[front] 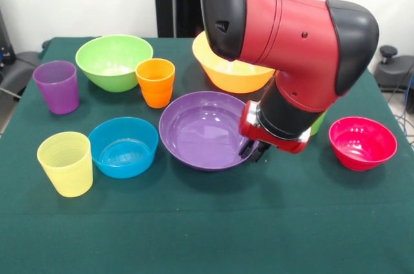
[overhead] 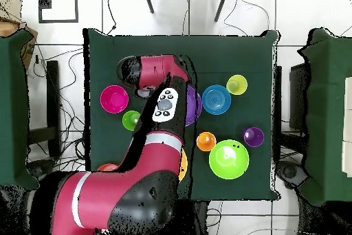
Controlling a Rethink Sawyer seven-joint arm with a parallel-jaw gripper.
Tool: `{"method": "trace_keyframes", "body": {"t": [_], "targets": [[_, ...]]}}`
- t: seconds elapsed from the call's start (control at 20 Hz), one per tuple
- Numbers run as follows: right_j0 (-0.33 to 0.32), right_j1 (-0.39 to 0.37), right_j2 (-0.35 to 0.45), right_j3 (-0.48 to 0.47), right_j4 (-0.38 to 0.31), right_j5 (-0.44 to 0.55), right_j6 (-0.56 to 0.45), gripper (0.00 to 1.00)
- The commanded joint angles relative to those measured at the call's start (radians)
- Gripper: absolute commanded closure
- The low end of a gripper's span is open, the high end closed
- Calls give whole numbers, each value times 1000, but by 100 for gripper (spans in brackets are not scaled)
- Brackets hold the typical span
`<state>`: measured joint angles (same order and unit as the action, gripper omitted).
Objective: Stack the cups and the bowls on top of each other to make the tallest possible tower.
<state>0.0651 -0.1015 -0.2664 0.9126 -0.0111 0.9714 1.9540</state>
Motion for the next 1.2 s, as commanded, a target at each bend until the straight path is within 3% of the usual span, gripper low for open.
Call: {"method": "trace_keyframes", "body": {"t": [0.05, 0.75, 1.2], "targets": [[-16, 109, 131, -70, 39, -75, 120, 100], [-21, 112, 126, -91, 49, -64, 126, 100], [-28, 15, 152, 76, 36, -135, 47, 100]]}}
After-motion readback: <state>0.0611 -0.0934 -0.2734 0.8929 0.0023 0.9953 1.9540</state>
